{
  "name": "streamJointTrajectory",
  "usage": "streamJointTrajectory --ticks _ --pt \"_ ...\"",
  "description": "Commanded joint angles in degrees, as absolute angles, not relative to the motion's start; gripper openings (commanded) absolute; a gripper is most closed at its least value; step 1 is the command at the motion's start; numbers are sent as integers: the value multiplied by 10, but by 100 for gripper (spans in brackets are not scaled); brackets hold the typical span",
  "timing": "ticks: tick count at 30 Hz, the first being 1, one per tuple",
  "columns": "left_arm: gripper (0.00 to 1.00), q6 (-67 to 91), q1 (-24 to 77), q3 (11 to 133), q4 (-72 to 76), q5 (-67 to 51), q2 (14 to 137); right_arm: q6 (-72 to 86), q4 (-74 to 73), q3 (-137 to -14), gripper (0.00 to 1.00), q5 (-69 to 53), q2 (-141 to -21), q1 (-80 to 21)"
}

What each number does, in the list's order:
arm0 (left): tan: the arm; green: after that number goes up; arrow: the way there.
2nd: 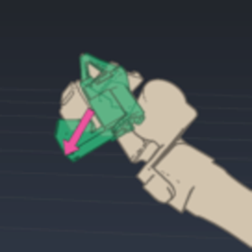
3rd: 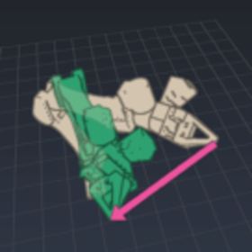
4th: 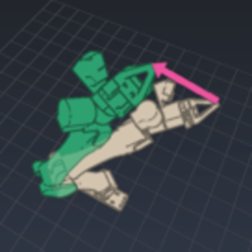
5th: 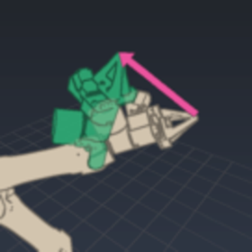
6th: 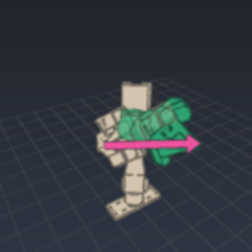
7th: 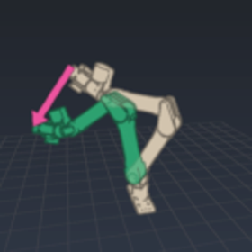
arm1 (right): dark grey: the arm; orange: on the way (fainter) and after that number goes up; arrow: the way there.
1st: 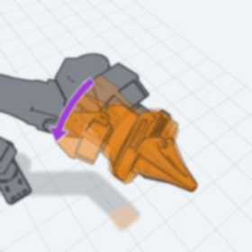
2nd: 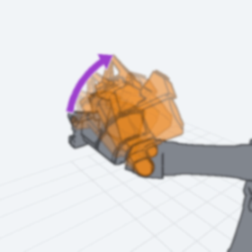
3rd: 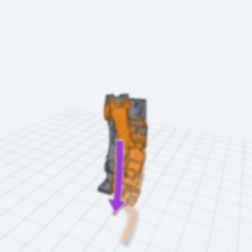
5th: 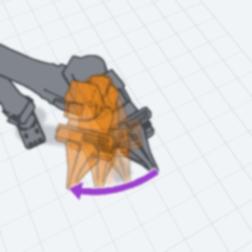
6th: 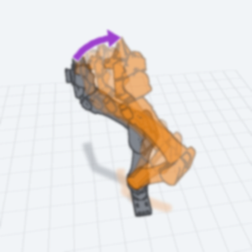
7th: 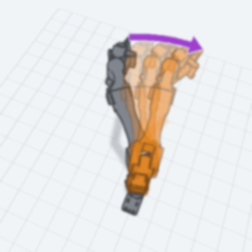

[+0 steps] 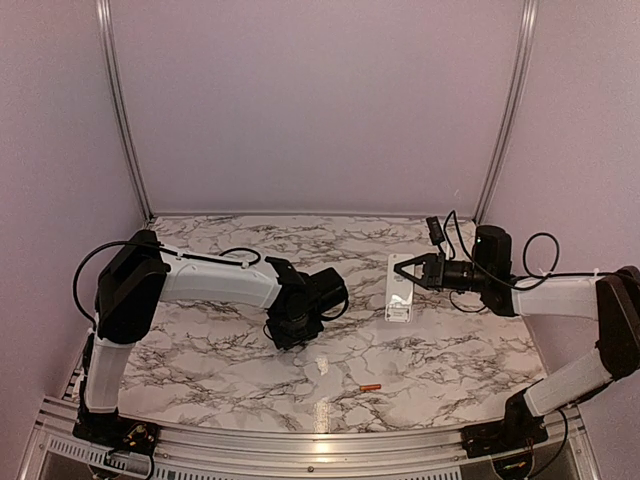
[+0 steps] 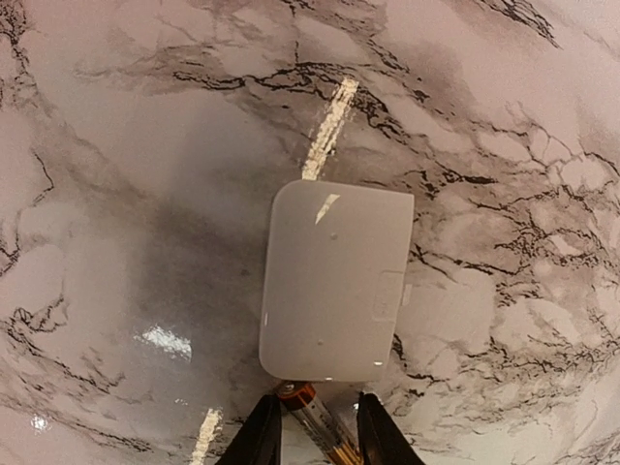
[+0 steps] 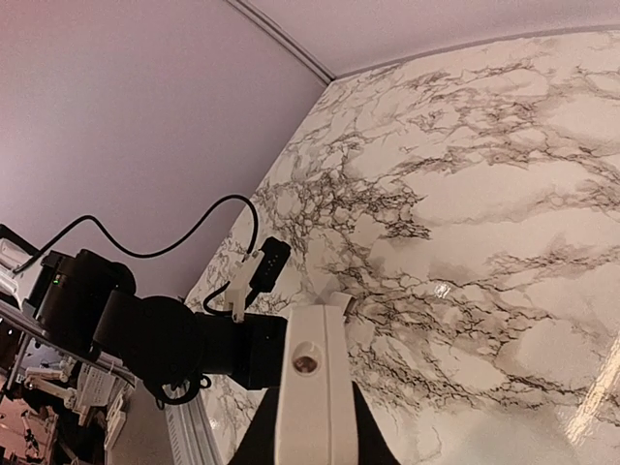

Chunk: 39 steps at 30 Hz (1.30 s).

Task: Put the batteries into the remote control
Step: Pick up the battery from the center of the board.

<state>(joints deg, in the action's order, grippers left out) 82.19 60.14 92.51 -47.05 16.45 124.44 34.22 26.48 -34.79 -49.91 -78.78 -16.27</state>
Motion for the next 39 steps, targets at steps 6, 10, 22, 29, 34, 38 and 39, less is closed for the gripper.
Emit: streamJointTrajectory --ticks 6,10,22,29,34,38,39 --pt "27 763 597 896 -514 156 1235 340 277 -346 0 -514 -781 -153" --pt "19 727 596 846 -500 161 1199 348 289 -342 0 -517 -785 -153" --pt "2 572 583 729 -395 118 1136 364 300 -343 0 -519 -793 -153" --pt "0 375 580 660 -295 88 1065 362 280 -349 0 -522 -800 -158" --pt "0 260 579 588 -185 72 949 387 294 -352 0 -525 -813 -173" --pt "0 150 580 555 -84 47 872 414 302 -366 0 -522 -836 -206" --pt "0 127 580 543 -56 39 853 417 297 -373 0 -520 -841 -217"
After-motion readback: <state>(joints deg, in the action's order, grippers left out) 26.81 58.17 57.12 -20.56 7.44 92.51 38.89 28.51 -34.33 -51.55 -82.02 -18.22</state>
